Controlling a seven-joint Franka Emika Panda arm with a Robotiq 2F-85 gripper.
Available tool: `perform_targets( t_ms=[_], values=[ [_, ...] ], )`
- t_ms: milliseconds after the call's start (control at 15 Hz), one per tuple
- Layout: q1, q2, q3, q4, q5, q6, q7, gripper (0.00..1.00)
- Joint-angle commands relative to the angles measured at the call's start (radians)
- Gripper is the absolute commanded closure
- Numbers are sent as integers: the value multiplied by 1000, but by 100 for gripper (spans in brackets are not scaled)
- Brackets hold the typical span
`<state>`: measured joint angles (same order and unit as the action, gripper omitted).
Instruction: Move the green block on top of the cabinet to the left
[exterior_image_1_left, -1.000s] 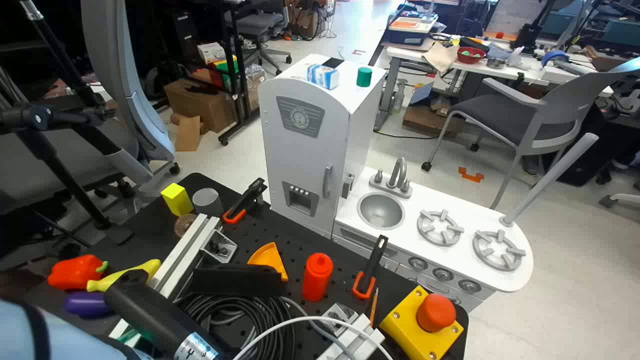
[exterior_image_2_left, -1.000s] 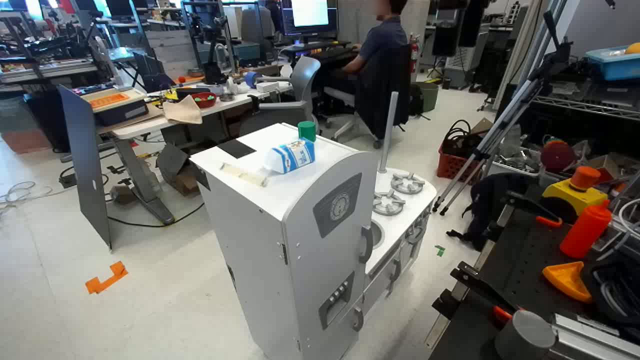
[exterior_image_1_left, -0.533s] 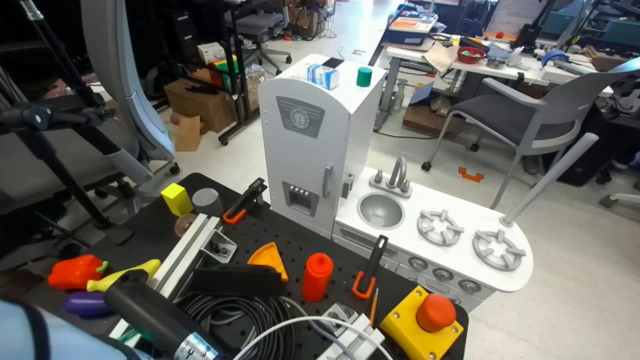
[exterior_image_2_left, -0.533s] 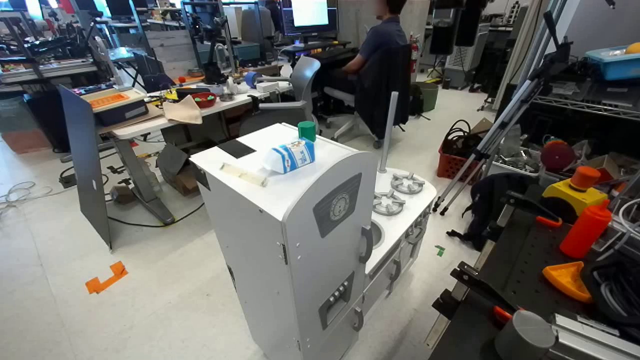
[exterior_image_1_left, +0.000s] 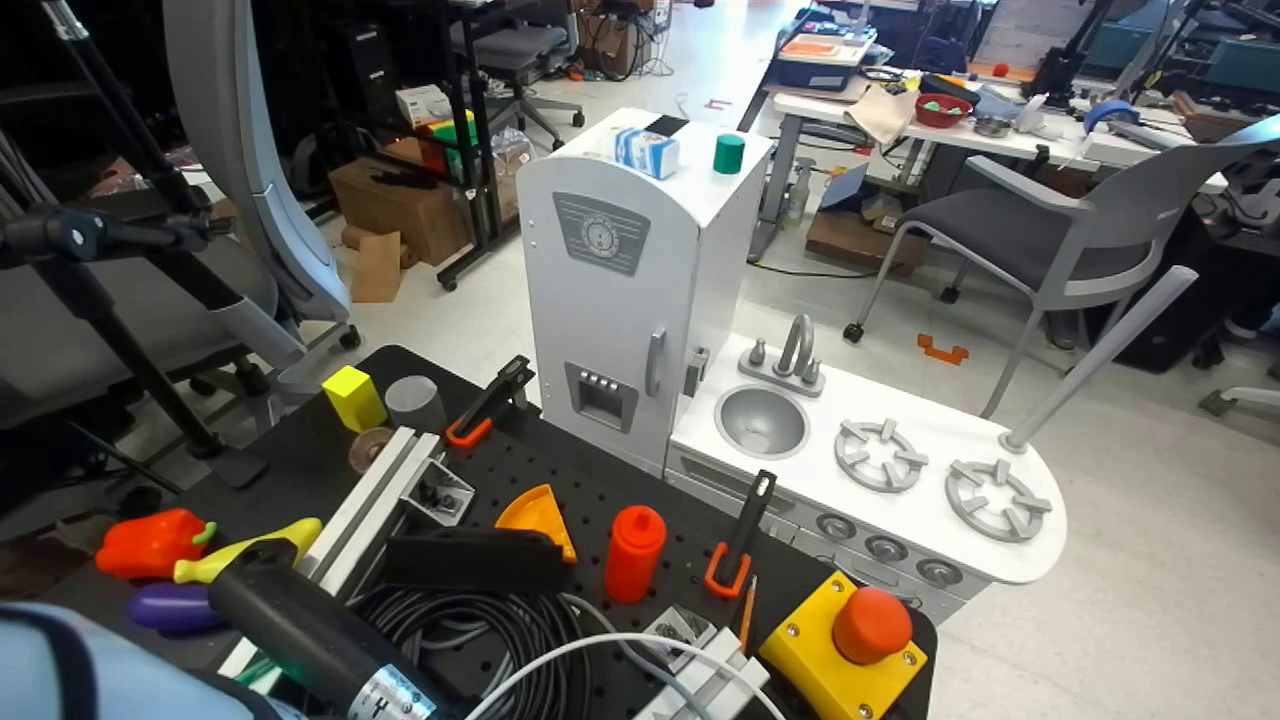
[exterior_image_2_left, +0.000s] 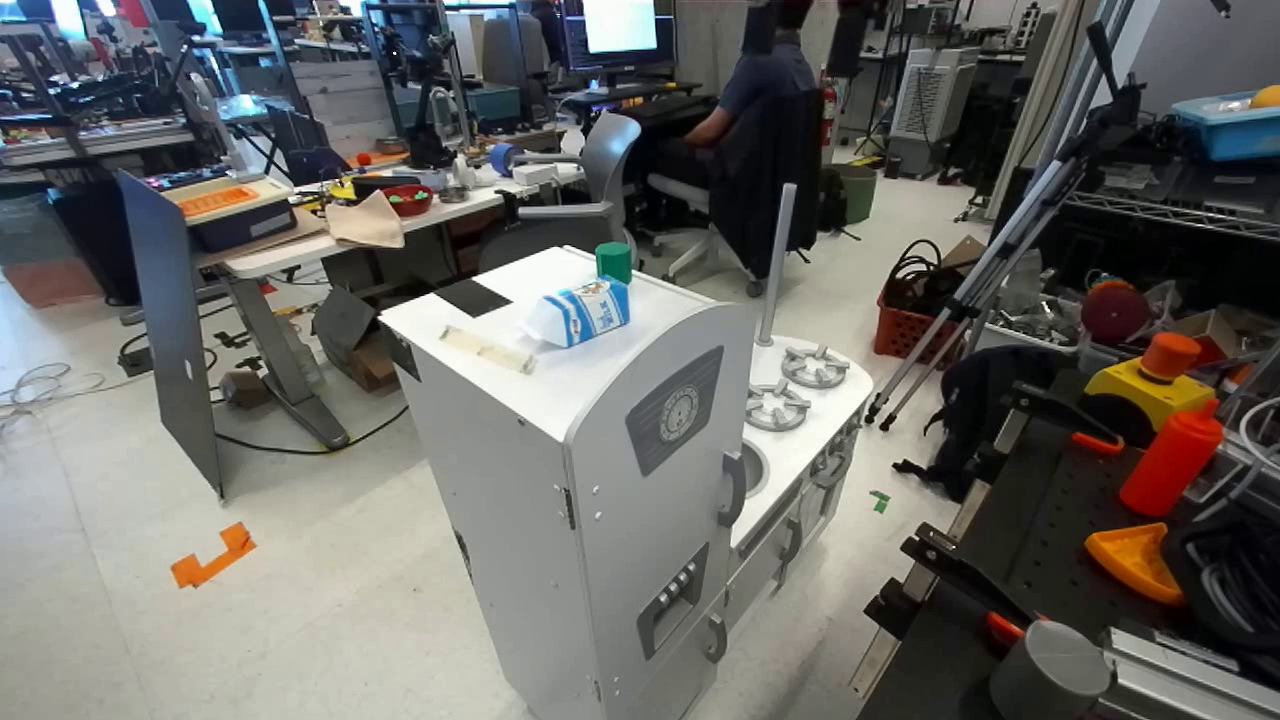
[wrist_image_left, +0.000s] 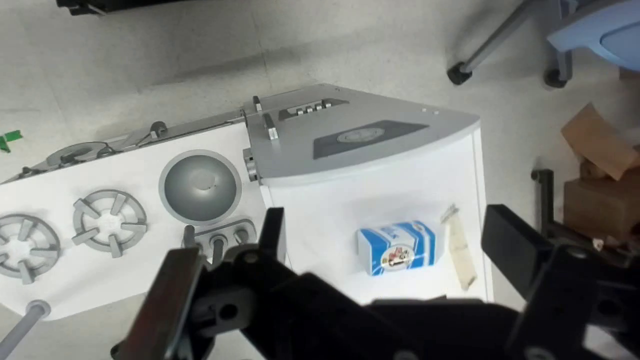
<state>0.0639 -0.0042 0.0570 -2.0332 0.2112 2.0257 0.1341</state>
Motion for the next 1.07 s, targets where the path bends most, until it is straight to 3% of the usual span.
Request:
perform_targets(
  t_ms=[0,467,1000],
  values=[
    [-20,240,-16,227,92,23,97,0],
    [-3,596,-31,545,142,124,353,0],
    [49,767,-85,712,73,204,574,0]
  ],
)
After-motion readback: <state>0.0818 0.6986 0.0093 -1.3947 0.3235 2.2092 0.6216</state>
